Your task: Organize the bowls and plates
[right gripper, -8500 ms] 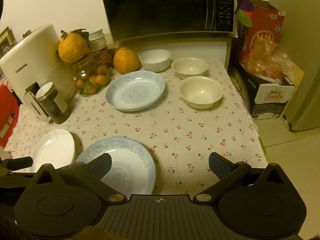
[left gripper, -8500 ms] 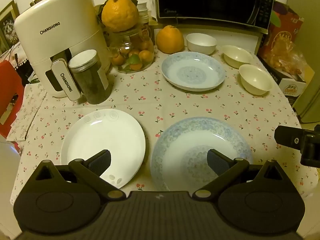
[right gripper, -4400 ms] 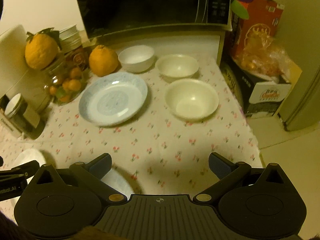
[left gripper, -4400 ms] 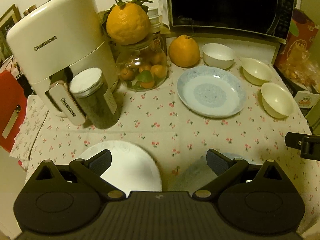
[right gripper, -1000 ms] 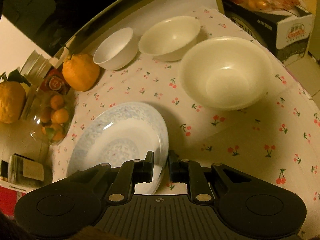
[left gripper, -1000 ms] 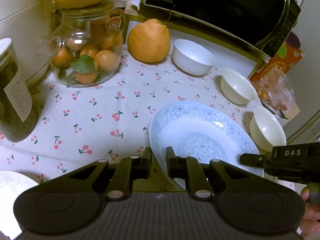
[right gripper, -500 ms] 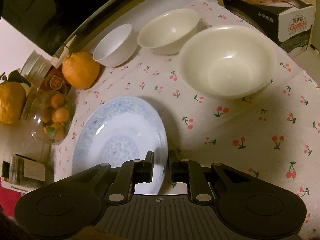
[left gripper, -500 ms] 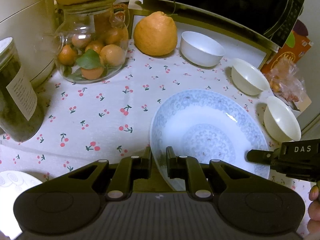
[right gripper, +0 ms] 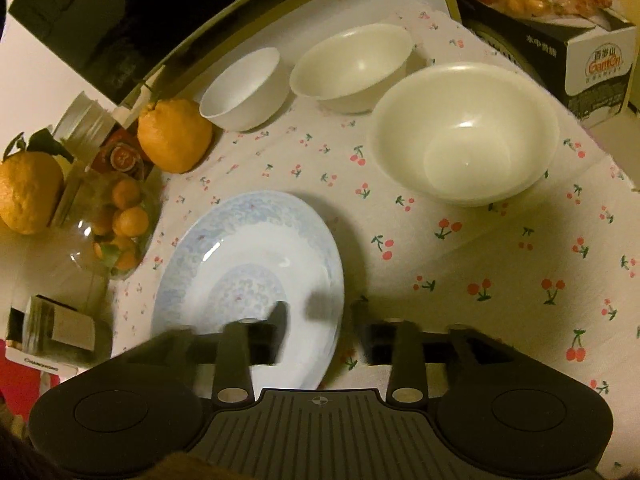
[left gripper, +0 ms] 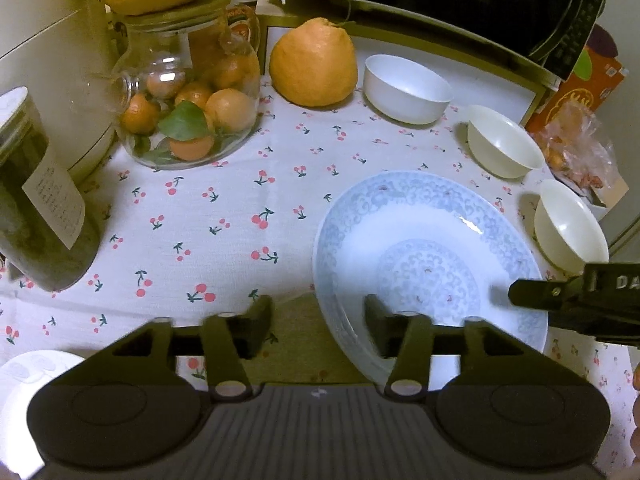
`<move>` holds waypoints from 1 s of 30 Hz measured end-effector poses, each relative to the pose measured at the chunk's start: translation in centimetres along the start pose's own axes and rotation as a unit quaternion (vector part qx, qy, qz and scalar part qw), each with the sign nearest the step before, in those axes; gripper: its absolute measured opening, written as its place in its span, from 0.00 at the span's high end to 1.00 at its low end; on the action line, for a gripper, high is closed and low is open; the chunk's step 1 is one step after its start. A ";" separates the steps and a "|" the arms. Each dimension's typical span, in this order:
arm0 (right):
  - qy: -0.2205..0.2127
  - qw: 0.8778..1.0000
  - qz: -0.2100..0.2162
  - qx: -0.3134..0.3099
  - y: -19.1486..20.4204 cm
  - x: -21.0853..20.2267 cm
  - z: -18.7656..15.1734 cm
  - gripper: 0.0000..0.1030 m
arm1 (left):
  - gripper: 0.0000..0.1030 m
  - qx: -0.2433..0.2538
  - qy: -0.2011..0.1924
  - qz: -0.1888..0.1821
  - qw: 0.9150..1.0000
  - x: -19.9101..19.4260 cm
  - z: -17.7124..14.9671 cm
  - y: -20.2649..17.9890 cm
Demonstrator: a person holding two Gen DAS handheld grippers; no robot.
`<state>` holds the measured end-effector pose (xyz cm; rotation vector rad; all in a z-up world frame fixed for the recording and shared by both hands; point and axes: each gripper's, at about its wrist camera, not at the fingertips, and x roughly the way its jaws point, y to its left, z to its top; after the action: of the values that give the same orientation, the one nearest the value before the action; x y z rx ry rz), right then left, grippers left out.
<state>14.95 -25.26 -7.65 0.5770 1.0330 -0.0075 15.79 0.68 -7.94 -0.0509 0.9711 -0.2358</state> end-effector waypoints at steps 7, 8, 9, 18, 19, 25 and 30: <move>-0.002 1.000 0.001 -0.022 0.5 -1.5 -0.4 0.20 | 0.18 0.030 -0.006 -0.004 1.000 -1.8 -0.2 -0.5; -0.003 1.000 0.001 -0.024 0.5 -1.9 -0.5 0.18 | 0.13 0.034 -0.005 -0.006 0.999 -2.2 -0.2 -0.6; -0.003 1.000 0.003 -0.025 0.6 -2.2 -0.7 0.17 | 0.11 0.036 -0.004 -0.008 0.999 -2.5 -0.3 -0.6; -0.003 0.999 0.009 -0.050 1.3 -5.0 -2.6 0.11 | 0.03 0.042 0.000 -0.033 0.999 -5.7 -1.8 -0.3; -0.003 0.998 0.010 -0.054 1.4 -5.2 -2.8 0.11 | 0.03 0.043 -0.001 -0.036 0.998 -6.0 -1.9 -0.2; -0.002 0.996 0.016 -0.083 1.1 -6.4 -4.6 0.08 | 0.02 0.087 -0.019 -0.044 0.995 -7.5 -3.2 0.0; 0.013 0.993 0.018 -0.112 0.7 -7.4 -5.5 0.08 | 0.02 0.110 -0.023 -0.056 0.992 -8.3 -4.4 1.1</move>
<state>6.81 -24.04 -3.41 0.3920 1.0335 0.1463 7.91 3.81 -3.83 0.0906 0.8932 -0.4417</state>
